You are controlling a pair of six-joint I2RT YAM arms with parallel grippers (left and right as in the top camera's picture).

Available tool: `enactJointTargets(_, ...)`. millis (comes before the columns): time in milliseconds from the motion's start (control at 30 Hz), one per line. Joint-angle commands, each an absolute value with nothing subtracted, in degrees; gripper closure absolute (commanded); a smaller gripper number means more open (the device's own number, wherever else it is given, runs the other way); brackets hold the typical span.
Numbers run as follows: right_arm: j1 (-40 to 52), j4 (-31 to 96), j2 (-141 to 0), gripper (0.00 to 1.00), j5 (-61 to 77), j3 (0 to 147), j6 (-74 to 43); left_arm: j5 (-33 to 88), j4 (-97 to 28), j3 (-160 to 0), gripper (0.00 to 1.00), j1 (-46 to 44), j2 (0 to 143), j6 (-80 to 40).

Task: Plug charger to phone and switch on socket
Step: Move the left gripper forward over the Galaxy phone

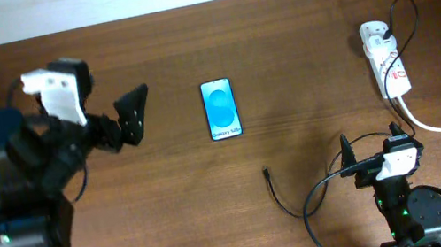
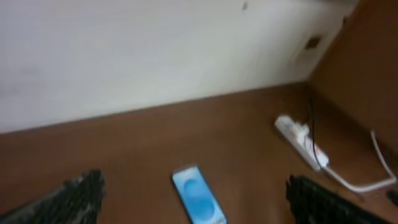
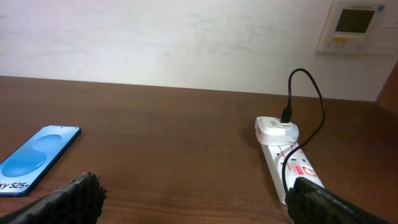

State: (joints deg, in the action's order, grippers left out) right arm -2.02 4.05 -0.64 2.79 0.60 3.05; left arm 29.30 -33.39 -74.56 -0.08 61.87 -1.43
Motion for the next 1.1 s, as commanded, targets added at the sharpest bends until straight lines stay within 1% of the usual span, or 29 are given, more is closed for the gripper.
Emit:
enactJointTargets(0, -1.5, 4.4, -0.2, 0.02, 2.5, 0.3, 3.0, 20.3, -47.5, -87.2, 0.01, -0.4, 70.6, -3.0)
enactJointTargets(33, -1.5, 4.4, -0.2, 0.02, 2.5, 0.3, 3.0, 17.4, -50.3, -89.6, 0.01, -0.9, 72.7, -3.0)
enactJointTargets(67, -1.5, 4.4, -0.2, 0.02, 2.5, 0.3, 3.0, 18.0, -51.1, -90.8, 0.01, -1.3, 74.6, -3.0)
enactJointTargets(200, -1.5, 4.4, -0.2, 0.02, 2.5, 0.3, 3.0, 28.5, -52.9, -90.8, 0.01, -1.5, 76.3, -3.0)
enactJointTargets(300, -1.5, 4.4, -0.2, 0.02, 2.5, 0.3, 3.0, 30.0, -52.2, -90.9, 0.01, -1.5, 76.4, -3.0)
enactJointTargets(400, -1.5, 4.4, -0.2, 0.02, 2.5, 0.3, 3.0, 30.2, -53.5, -90.9, 0.01, -2.1, 76.4, -6.1)
enactJointTargets(467, -1.5, 4.4, -0.2, 0.02, 2.5, 0.3, 3.0, 27.8, -53.6, -91.4, 0.01, -4.1, 76.7, -7.6)
enactJointTargets(533, -1.5, 4.4, -0.2, 0.02, 2.5, 0.3, 3.0, 22.1, -54.9, -93.6, 0.01, -7.7, 78.0, -8.3)
enactJointTargets(567, -1.5, 4.3, -0.2, 0.02, 2.5, 0.3, 3.0, 16.0, -57.6, -96.9, 0.01, -11.0, 80.0, -8.4)
enactJointTargets(667, -1.5, 4.4, -0.2, 0.02, 2.5, 0.3, 3.0, 6.4, -65.3, -105.6, 0.01, -15.7, 86.1, -9.8)
enactJointTargets(733, -1.5, 4.3, -0.2, 0.02, 2.5, 0.3, 3.0, 5.1, -70.8, -110.9, 0.01, -16.8, 91.0, -9.8)
enactJointTargets(867, -1.5, 4.4, -0.2, 0.02, 2.5, 0.3, 3.0, 5.1, -75.8, -113.1, 0.01, -16.8, 98.5, -11.7)
enactJointTargets(1067, -1.5, 4.4, -0.2, 0.02, 2.5, 0.3, 3.0, 5.1, -76.0, -113.1, 0.01, -17.6, 106.2, -18.8)
